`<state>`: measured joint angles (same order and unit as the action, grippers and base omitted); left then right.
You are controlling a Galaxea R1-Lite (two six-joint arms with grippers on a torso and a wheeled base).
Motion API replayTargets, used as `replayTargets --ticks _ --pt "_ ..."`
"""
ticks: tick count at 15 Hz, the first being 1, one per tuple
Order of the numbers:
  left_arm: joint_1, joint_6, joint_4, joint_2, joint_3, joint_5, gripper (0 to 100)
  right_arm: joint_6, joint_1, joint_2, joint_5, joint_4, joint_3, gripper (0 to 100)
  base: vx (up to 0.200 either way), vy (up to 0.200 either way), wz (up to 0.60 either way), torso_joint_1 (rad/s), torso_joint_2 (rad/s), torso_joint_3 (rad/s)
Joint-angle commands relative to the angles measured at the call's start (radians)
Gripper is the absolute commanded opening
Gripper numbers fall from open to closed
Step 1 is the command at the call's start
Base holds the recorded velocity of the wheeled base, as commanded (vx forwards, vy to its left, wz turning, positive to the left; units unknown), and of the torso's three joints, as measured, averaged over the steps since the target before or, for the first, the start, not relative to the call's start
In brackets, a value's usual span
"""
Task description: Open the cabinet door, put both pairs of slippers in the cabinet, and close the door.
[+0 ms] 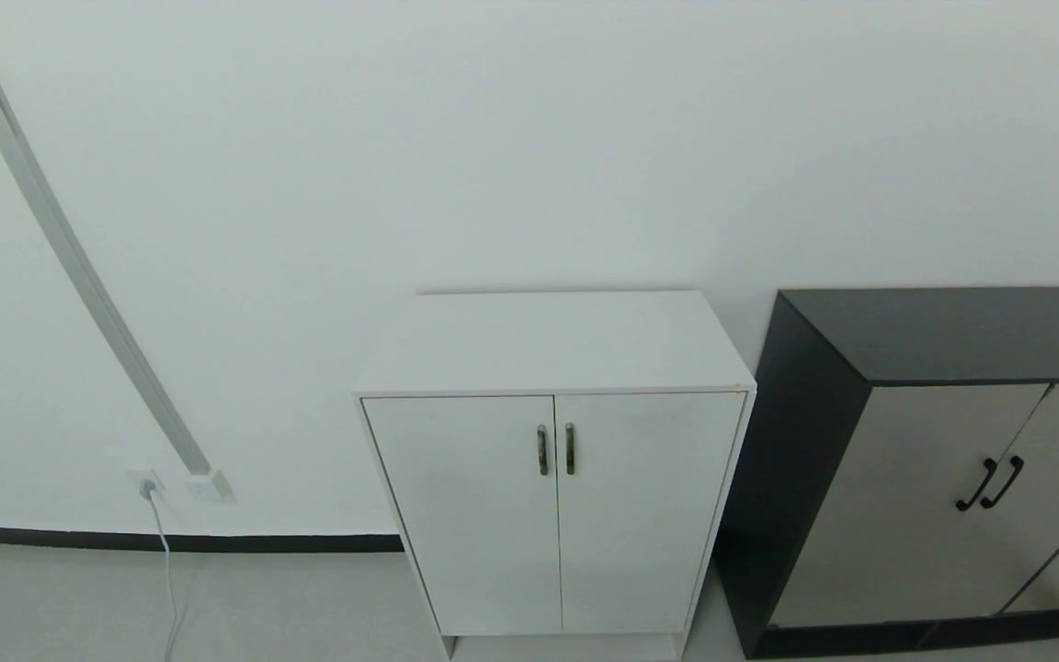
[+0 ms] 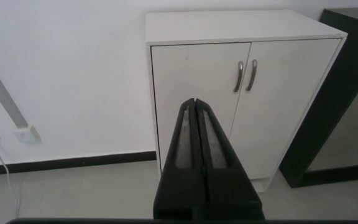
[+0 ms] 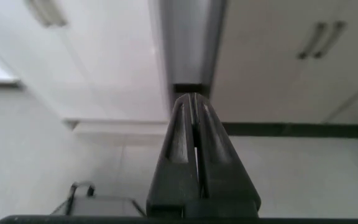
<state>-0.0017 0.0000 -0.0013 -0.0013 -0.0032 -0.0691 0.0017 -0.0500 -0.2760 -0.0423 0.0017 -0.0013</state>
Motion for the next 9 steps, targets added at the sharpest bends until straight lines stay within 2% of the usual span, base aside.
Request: replayTargets --ticks 1,9 --pt "0.0 0.0 0.0 0.001 0.0 0.0 0 0.0 0.035 0.09 0.001 0.0 0.001 0 0.0 0.0 0.0 0.0 0.0 0.0" --pt "0.0 -0.003 0.0 0.001 0.0 0.0 0 0.009 0.05 0.276 -0.002 -0.003 0.001 0 0.0 0.0 0.0 0.0 0.0 0.0"
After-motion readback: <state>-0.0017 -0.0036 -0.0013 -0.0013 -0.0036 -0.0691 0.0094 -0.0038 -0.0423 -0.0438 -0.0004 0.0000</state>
